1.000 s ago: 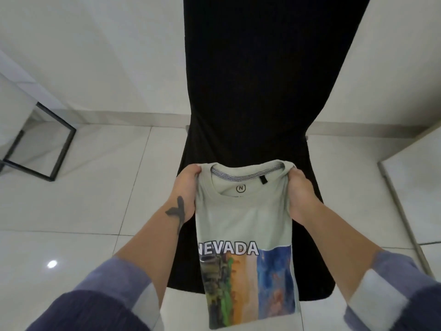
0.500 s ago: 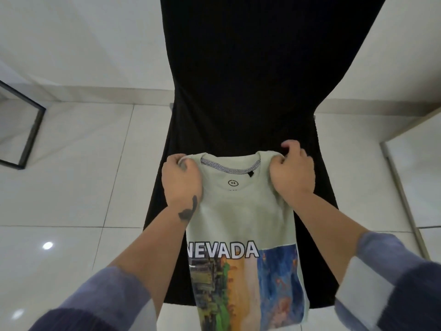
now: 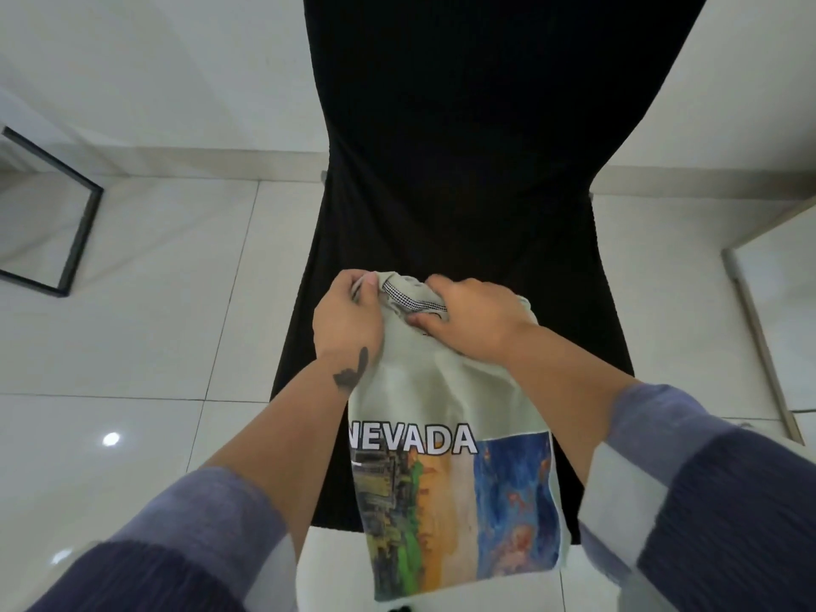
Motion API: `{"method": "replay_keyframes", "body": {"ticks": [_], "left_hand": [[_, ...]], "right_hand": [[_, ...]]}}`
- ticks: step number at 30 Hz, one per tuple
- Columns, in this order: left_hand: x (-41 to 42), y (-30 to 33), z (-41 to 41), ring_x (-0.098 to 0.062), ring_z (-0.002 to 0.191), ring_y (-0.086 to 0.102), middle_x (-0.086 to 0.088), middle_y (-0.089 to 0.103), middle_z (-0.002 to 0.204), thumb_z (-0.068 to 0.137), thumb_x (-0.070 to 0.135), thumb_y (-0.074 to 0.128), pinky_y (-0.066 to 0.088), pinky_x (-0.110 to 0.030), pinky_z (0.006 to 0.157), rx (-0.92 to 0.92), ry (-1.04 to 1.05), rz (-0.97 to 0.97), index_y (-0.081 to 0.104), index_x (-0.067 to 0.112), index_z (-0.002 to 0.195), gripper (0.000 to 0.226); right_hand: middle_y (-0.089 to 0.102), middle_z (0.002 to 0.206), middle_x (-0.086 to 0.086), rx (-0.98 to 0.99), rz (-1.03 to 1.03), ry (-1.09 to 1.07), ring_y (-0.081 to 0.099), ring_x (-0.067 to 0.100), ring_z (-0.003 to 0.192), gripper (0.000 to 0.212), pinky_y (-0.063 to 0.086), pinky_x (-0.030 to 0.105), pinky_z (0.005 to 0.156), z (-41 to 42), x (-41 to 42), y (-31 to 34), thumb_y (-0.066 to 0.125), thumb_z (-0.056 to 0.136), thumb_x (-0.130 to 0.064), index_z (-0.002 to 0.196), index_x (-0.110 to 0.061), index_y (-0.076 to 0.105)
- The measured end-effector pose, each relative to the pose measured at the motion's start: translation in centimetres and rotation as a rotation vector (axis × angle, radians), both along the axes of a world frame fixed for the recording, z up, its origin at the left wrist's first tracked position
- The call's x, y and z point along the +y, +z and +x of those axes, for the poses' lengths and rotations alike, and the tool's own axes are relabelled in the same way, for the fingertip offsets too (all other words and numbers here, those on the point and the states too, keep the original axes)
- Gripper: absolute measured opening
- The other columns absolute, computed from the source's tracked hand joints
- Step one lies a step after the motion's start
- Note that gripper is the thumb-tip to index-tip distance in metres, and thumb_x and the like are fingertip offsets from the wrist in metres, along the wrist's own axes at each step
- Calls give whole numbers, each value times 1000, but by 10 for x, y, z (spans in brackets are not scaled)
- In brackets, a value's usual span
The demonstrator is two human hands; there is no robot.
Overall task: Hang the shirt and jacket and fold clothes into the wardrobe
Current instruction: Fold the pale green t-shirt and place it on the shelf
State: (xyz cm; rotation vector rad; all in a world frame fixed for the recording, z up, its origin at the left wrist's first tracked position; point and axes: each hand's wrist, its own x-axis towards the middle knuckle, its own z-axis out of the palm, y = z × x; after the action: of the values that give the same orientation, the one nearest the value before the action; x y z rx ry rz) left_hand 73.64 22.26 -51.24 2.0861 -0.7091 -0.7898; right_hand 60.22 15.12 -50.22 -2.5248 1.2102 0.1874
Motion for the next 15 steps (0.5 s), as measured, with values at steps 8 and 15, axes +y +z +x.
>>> {"method": "replay_keyframes", "body": {"ticks": [8, 15], "left_hand": [[55, 37, -41, -13, 105, 55, 5, 55, 120, 96, 52, 38, 42, -29, 85, 292, 115, -31, 38, 25, 138, 51], [97, 113, -83, -8, 75, 57, 6, 62, 83, 95, 40, 50, 46, -23, 66, 190, 227, -265, 58, 17, 96, 24]], "right_hand": [[66, 86, -5, -321, 353, -282, 64, 14, 79, 29, 54, 37, 74, -12, 23, 65, 56, 88, -49, 94, -22, 63], [69, 90, -6, -560, 462, -394, 65, 12, 83, 16, 53, 31, 78, -43, 75, 174, 57, 91, -41, 98, -28, 63]]}}
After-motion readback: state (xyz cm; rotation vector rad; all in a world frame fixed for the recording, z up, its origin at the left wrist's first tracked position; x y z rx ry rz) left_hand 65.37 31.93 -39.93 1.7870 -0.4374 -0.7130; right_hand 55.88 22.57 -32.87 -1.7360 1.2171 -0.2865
